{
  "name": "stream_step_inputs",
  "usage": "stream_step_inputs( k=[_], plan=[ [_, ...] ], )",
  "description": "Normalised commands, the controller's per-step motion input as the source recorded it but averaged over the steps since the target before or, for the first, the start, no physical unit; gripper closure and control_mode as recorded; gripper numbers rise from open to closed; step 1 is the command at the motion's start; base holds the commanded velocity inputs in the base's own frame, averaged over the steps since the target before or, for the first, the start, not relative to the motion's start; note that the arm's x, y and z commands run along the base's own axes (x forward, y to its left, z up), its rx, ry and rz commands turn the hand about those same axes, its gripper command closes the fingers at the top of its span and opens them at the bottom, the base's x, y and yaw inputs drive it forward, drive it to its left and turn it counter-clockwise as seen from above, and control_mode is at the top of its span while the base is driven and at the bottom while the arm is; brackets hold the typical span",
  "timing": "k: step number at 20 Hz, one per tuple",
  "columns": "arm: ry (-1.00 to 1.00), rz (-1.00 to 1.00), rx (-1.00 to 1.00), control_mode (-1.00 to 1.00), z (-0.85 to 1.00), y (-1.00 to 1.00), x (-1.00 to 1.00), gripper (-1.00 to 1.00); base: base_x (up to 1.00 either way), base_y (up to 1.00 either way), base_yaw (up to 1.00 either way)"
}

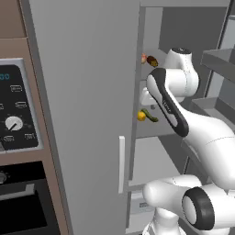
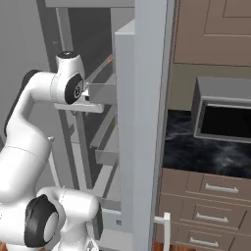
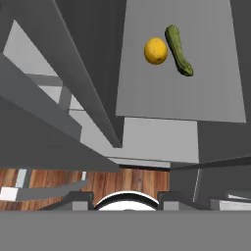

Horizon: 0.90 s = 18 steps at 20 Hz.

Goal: Take the squash and lemon from the second highest rack and move them to the highest rack where the sweet potato and peach are located, to maximize freezer space. Close the freezer door after rearranging.

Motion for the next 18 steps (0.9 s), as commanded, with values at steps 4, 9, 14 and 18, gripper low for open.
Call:
stream_step_inputs(
  k=[4,9,14,18],
  plan=[
    [0.0,0.0,0.0,1.0,0.0,0.0,0.0,-1.0,-0.22,0.11,0.0],
    [0.0,0.0,0.0,1.0,0.0,0.0,0.0,-1.0,-0.11,0.47,-0.09],
    [0.0,0.0,0.0,1.0,0.0,0.0,0.0,-1.0,-0.01,0.05,-0.24],
    [0.0,0.0,0.0,1.0,0.0,0.0,0.0,-1.0,0.0,0.17,-0.51]
  ],
)
